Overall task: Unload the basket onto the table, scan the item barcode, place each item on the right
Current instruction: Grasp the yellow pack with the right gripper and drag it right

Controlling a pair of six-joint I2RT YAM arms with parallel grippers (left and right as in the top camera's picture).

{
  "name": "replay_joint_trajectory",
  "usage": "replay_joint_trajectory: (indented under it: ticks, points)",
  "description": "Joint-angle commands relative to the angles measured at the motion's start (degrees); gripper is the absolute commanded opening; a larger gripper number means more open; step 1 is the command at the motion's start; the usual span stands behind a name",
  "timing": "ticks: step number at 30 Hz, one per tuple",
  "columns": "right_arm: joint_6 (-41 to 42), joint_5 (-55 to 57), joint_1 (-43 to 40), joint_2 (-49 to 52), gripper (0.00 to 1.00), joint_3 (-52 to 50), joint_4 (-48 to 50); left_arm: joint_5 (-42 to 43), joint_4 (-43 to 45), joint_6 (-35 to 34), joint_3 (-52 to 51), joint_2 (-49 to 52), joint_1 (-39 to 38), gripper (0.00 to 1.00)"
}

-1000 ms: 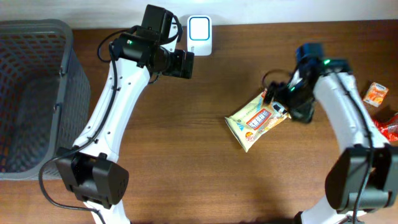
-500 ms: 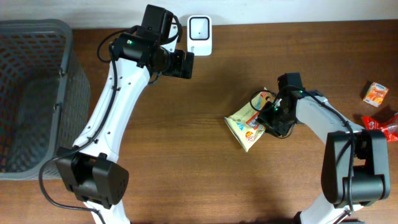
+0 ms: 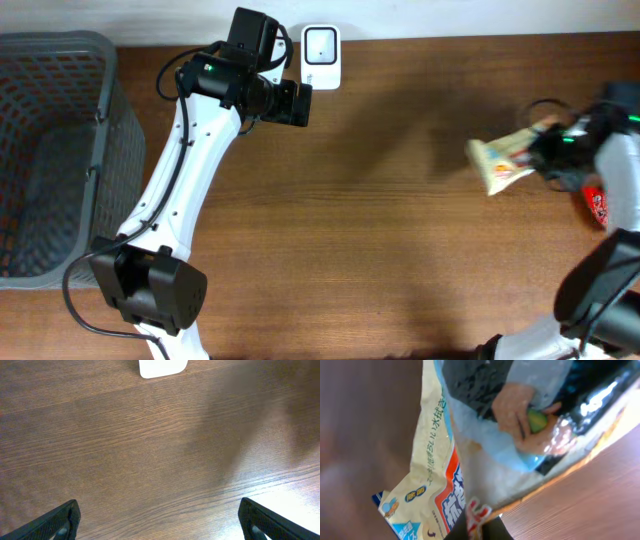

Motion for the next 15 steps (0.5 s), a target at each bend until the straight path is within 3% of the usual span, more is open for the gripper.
replay_joint_trajectory:
  ticks: [1,4,5,7,8,10,15]
  points:
    - [-2.5,0.5,-9.6,-1.5,0.04,1.0,1.7,0.6,0.1,-0.3,0.0,0.3,-0.1,0.99]
    - [-2.3,-2.3,-18.0,-1.5,0.04,1.0,4.6,0.6,0.1,-0.3,0.0,0.3,-0.1,0.99]
    - [-2.3,-3.9,-19.6,-1.5,0.22,1.0,5.6,0.6,0.1,-0.3,0.0,0.3,-0.1,0.99]
    - [-2.3,-5.4,-21.4,-1.5,0.71,1.3,6.5,0.6,0.1,-0.3,0.0,0.3,-0.1,0.99]
    - [-2.3,-6.8,-21.8,-1.5,0.82,1.6,6.0,0.6,0.1,-0.3,0.0,0.3,-0.1,0.99]
    - [-2.5,-10.2,-22.5,-1.5,0.85,4.2,0.7,0.6,0.1,-0.3,0.0,0.3,-0.1,0.99]
    - [-9.0,-14.1,-22.6,-4.0,0.82,17.9,-20.7,0.6,0.1,-0.3,0.0,0.3,-0.1,0.99]
